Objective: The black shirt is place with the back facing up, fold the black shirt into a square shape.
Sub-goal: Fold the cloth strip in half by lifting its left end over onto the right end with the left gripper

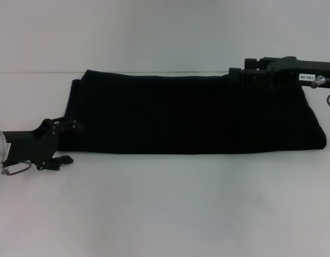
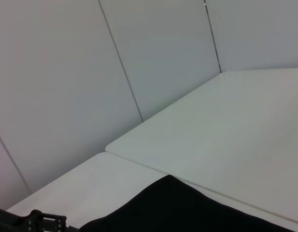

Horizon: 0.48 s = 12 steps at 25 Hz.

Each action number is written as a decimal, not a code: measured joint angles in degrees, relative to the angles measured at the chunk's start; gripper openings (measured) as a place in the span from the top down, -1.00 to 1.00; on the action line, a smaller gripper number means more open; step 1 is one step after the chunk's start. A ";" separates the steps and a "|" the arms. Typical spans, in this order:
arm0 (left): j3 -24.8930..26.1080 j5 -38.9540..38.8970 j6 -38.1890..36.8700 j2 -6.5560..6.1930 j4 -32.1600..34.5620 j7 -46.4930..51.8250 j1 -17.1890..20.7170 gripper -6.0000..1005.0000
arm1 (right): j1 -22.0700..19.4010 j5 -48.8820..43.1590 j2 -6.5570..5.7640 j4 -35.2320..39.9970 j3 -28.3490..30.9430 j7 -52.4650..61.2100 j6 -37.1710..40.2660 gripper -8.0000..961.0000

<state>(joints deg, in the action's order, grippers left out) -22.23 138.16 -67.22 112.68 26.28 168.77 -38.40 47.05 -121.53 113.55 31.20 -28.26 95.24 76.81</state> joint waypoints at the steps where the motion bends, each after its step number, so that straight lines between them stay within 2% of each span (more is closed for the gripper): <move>1: 0.00 -0.02 0.18 0.00 0.00 -0.02 0.00 -0.86 | -0.04 0.00 0.00 0.00 0.00 -0.02 0.00 -0.57; 12: 0.17 -0.38 2.27 0.08 0.00 -0.70 0.05 -0.85 | -0.47 0.30 0.10 0.00 0.09 -0.06 0.00 -0.57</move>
<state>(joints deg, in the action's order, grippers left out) -22.05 137.78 -64.96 112.76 26.28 168.07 -38.35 46.58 -121.22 113.65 31.20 -28.17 95.18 76.81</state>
